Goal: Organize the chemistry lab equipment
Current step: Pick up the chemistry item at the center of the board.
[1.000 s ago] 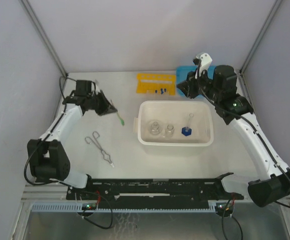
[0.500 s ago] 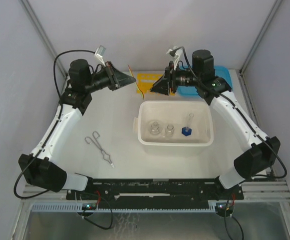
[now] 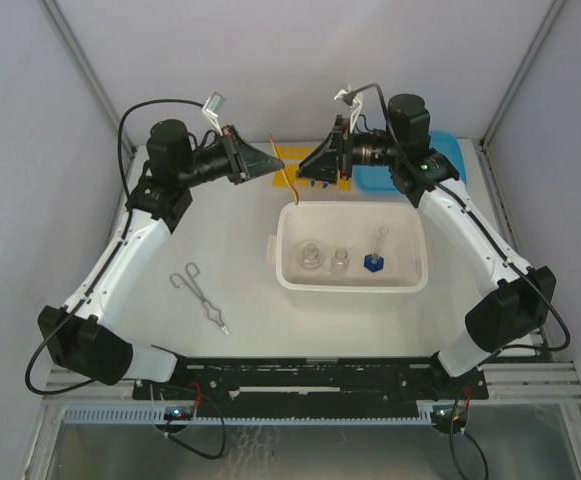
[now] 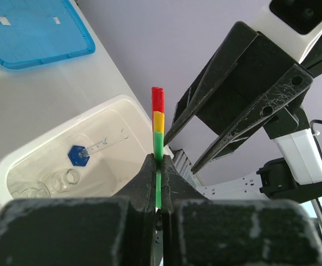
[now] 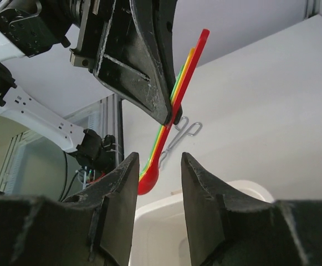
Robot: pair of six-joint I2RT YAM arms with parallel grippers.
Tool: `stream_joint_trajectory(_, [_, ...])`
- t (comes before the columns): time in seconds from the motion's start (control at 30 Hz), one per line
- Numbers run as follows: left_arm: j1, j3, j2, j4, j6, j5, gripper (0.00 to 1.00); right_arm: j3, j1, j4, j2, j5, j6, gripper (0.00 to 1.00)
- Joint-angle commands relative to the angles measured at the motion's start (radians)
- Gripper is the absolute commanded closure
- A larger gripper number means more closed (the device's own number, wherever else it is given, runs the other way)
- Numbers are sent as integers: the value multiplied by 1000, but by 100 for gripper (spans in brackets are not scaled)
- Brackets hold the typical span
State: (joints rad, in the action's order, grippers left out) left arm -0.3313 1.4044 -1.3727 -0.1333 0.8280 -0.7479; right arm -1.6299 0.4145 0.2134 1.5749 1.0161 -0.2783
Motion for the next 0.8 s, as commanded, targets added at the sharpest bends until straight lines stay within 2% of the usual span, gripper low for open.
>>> stream_joint_trajectory(0.0, [-23,50,2,70,22,-23,100,-33,3,-89,15,42,-41,64])
stream_joint_trajectory(0.57, [-44,54,-16,83,28,-18,100,-46,44,-129,65,113,-84,71])
stream_joint_trajectory(0.63, [-44,54,-21,82,28,-19,100,-43,51,-126,64,115,-82,75])
stream_joint_trajectory(0.77, [-46,57,-26,84,25,-16,100,-44,52,-102,68,117,-75,91])
